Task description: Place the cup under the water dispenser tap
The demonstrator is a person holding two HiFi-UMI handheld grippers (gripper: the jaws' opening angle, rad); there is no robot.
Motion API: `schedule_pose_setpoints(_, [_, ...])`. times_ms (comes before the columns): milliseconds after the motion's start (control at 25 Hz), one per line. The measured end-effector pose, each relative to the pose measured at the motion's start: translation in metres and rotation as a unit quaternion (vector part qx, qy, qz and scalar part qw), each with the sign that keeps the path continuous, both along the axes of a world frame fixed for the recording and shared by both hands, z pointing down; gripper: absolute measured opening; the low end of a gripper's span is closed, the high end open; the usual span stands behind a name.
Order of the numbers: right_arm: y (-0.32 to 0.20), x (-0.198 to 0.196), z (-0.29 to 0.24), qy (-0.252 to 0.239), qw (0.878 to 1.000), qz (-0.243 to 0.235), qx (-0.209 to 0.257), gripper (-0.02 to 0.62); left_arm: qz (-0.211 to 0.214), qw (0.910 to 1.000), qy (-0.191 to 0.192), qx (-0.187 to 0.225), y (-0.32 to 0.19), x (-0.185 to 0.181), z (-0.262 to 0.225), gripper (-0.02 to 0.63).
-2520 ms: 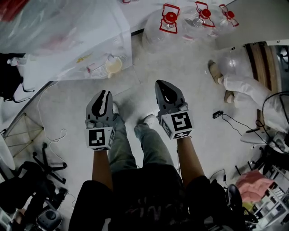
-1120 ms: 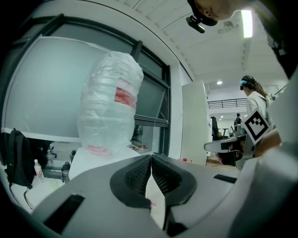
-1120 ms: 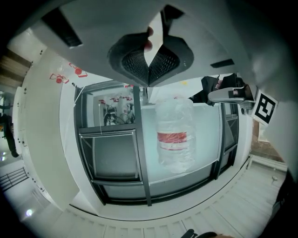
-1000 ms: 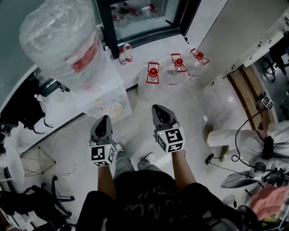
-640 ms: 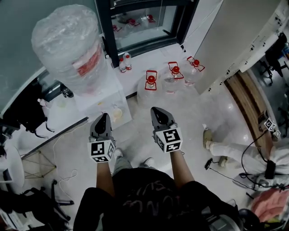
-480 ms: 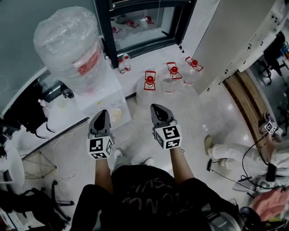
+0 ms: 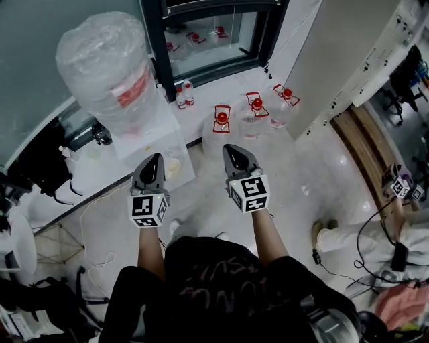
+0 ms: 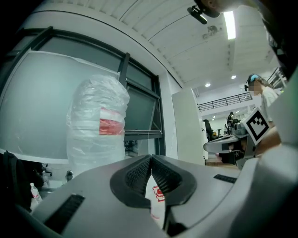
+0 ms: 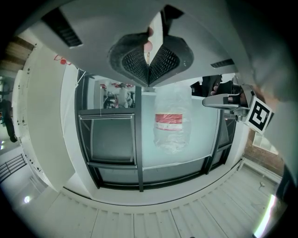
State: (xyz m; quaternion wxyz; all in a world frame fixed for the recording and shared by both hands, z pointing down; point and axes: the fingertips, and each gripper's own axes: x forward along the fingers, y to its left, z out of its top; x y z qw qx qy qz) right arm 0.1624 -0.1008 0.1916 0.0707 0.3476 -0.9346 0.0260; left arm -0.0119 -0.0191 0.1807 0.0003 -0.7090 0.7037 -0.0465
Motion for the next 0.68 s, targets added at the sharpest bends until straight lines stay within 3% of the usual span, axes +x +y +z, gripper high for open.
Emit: schedule_pose_setpoints(680, [0.004,0.006,-0.004,0.003,1.0,0.003,0.012,0.012,0.006,0.9997,0.006,0.022,0.01,0.003,-0.014,0.018])
